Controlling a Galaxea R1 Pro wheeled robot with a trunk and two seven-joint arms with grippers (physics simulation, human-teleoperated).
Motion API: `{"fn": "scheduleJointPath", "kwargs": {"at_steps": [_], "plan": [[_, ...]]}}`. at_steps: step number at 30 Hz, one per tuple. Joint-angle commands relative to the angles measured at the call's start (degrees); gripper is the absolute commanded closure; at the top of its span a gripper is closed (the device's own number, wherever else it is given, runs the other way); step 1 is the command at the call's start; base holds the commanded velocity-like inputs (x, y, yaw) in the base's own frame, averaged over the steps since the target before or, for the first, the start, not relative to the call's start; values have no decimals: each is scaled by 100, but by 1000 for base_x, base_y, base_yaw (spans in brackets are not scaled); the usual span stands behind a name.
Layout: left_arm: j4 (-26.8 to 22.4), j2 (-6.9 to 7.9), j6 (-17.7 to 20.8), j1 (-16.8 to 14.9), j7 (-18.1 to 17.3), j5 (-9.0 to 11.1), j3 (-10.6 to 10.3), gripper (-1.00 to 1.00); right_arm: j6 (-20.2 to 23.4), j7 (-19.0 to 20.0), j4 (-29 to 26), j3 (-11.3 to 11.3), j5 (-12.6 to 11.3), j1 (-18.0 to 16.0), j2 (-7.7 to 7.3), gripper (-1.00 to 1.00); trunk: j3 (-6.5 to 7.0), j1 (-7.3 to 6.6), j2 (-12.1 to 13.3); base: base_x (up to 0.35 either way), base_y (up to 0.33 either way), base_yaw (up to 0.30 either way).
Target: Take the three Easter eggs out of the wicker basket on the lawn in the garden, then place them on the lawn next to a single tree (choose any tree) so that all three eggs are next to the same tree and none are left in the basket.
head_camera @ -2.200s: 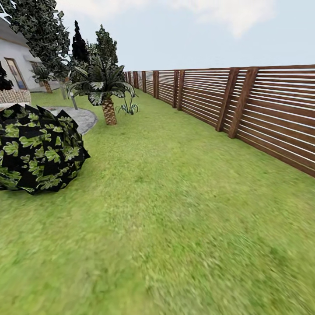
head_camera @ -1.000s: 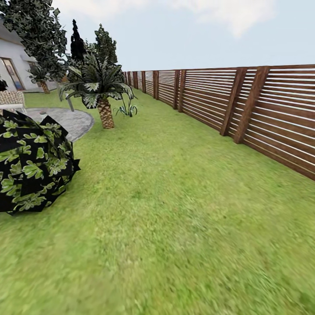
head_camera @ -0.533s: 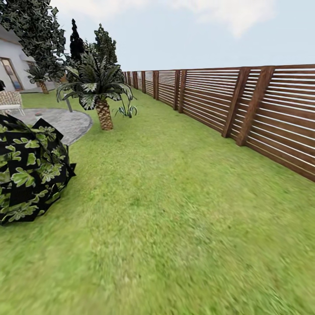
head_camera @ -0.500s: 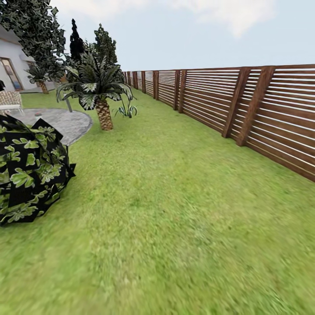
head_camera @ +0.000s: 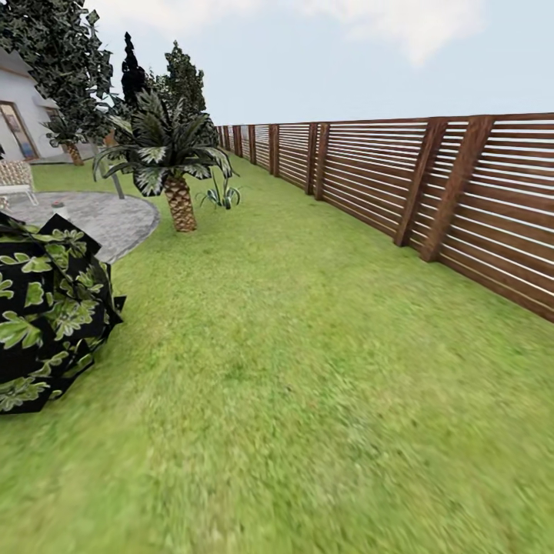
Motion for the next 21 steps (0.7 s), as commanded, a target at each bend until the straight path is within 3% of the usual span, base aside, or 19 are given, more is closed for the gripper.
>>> {"fn": "scheduleJointPath", "kwargs": {"at_steps": [1,21], "plan": [[-4,-1,-3,0,1,7,1,-100,-21,1,6,2,10,-3,-1,-100,-4,3,-2,341,0,0],[-4,-1,-3,0,1,7,4,-100,-24,1,2,1,13,-3,-7,-100,-4,3,-2,341,0,-35]]}}
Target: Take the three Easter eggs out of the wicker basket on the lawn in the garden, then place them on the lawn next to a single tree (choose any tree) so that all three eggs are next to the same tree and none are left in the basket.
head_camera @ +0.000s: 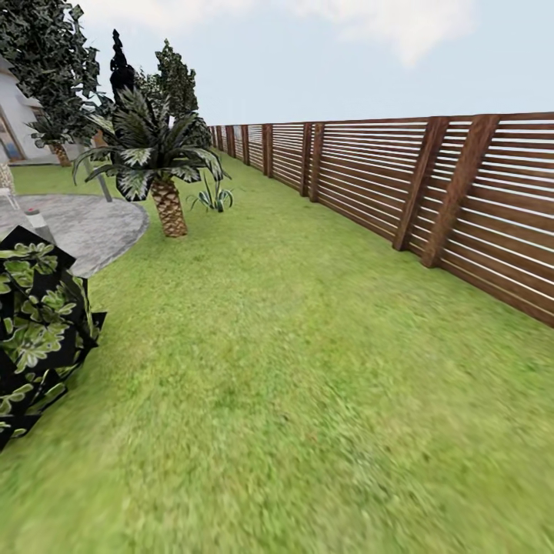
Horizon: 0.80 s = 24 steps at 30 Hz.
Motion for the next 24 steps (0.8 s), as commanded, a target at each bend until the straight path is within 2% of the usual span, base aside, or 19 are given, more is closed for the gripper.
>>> {"fn": "scheduleJointPath", "kwargs": {"at_steps": [1,24], "plan": [[-4,-1,-3,0,1,7,3,-100,-19,1,4,3,3,-3,-1,-100,-4,3,-2,341,0,0],[-4,-1,-3,0,1,7,-6,-100,-22,1,12,3,20,-3,12,-100,-4,3,-2,341,0,0]]}}
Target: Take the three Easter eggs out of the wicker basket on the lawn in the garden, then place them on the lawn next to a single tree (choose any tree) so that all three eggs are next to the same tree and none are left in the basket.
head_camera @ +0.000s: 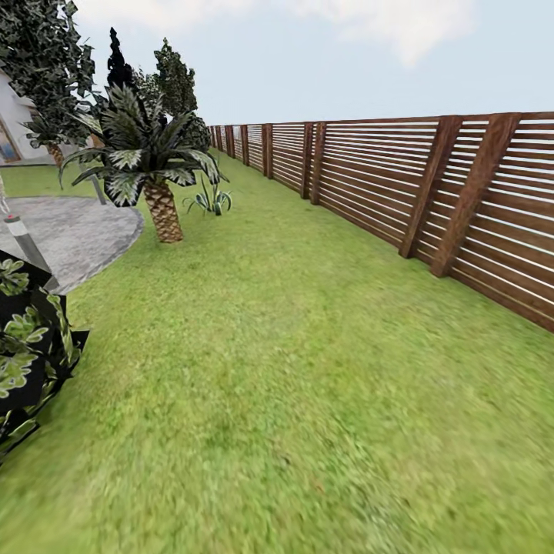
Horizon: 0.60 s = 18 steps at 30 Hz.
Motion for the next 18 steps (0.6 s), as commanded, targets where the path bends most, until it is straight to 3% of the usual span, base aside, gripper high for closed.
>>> {"fn": "scheduleJointPath", "kwargs": {"at_steps": [1,18], "plan": [[-4,-1,-3,0,1,7,2,-100,-17,1,5,3,2,-3,1,-100,-4,3,-2,341,0,0],[-4,-1,-3,0,1,7,2,-100,34,-32,-29,-6,-21,-3,-40,-100,-4,3,-2,341,0,0]]}}
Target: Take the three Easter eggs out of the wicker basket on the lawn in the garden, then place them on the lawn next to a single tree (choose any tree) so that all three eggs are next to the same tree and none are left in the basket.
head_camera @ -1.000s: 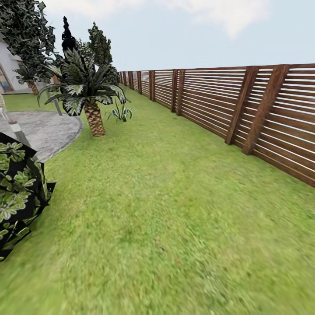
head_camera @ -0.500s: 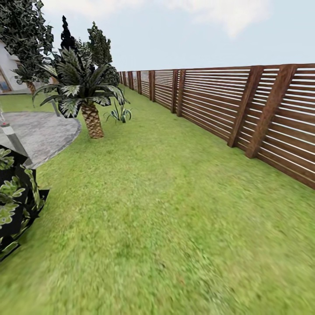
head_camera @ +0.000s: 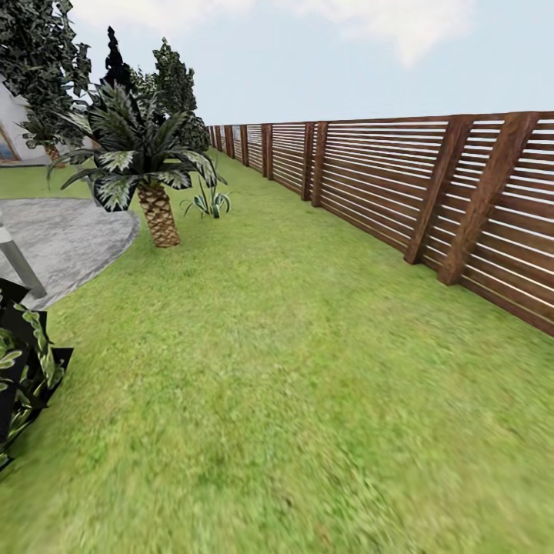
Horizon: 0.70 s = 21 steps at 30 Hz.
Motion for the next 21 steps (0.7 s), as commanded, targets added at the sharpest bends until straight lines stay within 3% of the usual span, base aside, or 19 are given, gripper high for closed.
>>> {"fn": "scheduleJointPath", "kwargs": {"at_steps": [1,21], "plan": [[-4,-1,-3,0,1,7,2,-100,-16,-7,13,8,1,-3,-1,-100,-4,3,-2,341,0,0],[-4,-1,-3,0,1,7,1,-100,-60,-14,-8,9,12,-3,12,-100,-4,3,-2,341,0,0]]}}
